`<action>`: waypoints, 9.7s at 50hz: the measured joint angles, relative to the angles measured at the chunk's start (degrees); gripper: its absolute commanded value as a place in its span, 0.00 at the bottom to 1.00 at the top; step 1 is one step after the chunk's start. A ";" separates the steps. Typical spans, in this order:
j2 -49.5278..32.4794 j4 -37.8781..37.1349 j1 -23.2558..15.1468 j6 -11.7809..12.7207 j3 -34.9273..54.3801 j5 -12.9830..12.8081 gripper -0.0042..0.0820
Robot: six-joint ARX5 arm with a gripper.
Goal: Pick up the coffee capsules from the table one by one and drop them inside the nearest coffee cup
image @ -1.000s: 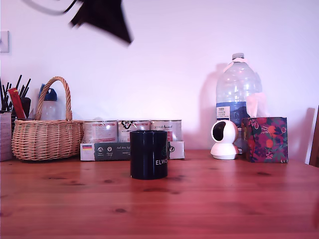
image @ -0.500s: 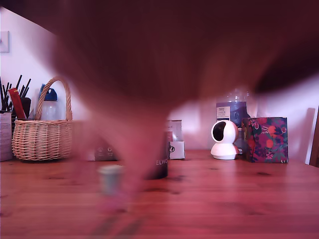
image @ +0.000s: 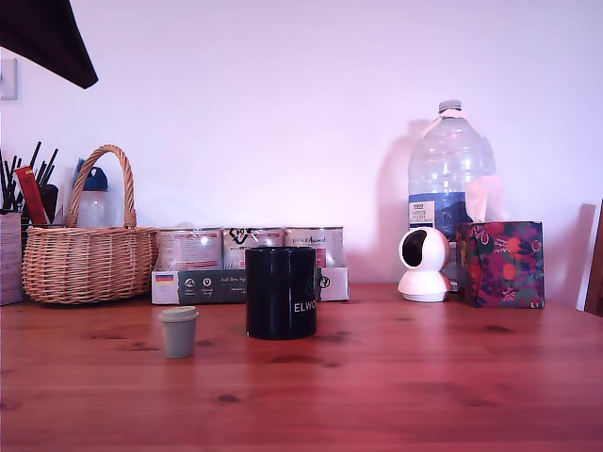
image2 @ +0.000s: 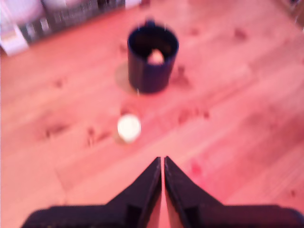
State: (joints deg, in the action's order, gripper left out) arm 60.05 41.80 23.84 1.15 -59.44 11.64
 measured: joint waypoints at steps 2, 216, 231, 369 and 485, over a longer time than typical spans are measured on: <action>0.04 -0.42 0.00 0.00 0.04 0.00 0.03; 50.03 -100.74 -1.86 -4.76 31.91 1.77 0.83; 50.03 -99.65 -1.86 -4.76 31.91 1.77 0.66; 22.77 -41.29 -0.11 -6.58 6.29 5.77 0.18; 48.00 -24.44 3.89 -8.94 -22.29 2.58 0.97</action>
State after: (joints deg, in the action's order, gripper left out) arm 108.05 17.37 27.73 -7.79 -81.73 14.22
